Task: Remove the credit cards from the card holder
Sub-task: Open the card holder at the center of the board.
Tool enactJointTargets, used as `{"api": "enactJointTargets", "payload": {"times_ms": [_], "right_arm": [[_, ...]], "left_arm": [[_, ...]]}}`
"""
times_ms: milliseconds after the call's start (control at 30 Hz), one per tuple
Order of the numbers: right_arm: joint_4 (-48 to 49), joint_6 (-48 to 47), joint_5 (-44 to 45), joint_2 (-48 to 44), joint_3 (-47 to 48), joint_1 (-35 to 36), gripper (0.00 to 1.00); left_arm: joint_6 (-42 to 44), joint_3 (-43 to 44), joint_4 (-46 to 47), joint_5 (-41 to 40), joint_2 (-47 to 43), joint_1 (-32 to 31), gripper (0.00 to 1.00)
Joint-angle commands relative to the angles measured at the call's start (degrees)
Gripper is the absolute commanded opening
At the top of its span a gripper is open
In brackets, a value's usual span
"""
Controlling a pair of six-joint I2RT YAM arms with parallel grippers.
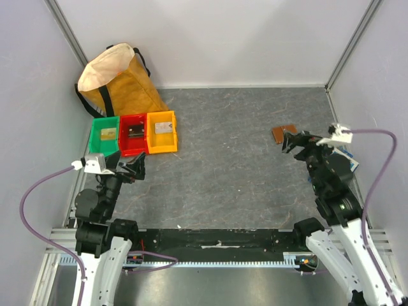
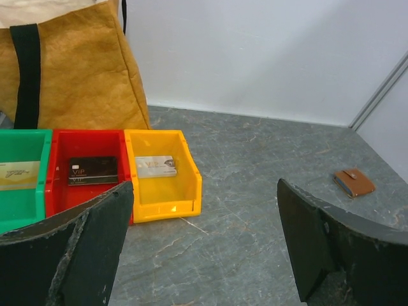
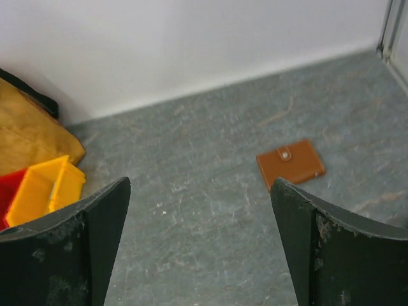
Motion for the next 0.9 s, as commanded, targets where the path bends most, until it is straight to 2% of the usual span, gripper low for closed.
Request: {"api": "enactJointTargets", "payload": {"times_ms": [0,167,300,433,633,867], "right_arm": [[-0.65,8.6,2.77,12.03,1.85,0.24,0.98],[-0.29,11.41,-0.12,29.6,5.1,-0.11,0.98],[2.15,19.13,-5.04,41.04,6.17,-4.85,0.98],[9.18,27.39,-5.58,47.47,3.8,-11.7,0.96],[24.03,39.61,-9.52,53.62,-2.53,-21.81,0.84],[31.25,45.6,-11.99,63.9,-2.89,-25.34,0.72]], "left_arm": [[-1.63,1.82,-1.78,-1.95,-1.98,-0.6,0.99],[-1.11,1.74,-1.87,-2.57,-3.22,-1.21,0.98],[-0.67,1.65,-1.78,-2.48,-3.92,-1.48,0.98],[-0.32,1.74,-1.78,-2.57,-4.45,-1.65,0.98],[0.21,1.74,-1.78,-2.57,-4.45,-1.48,0.98],[0.65,1.83,-1.78,-2.65,-4.45,-1.48,0.98]]}}
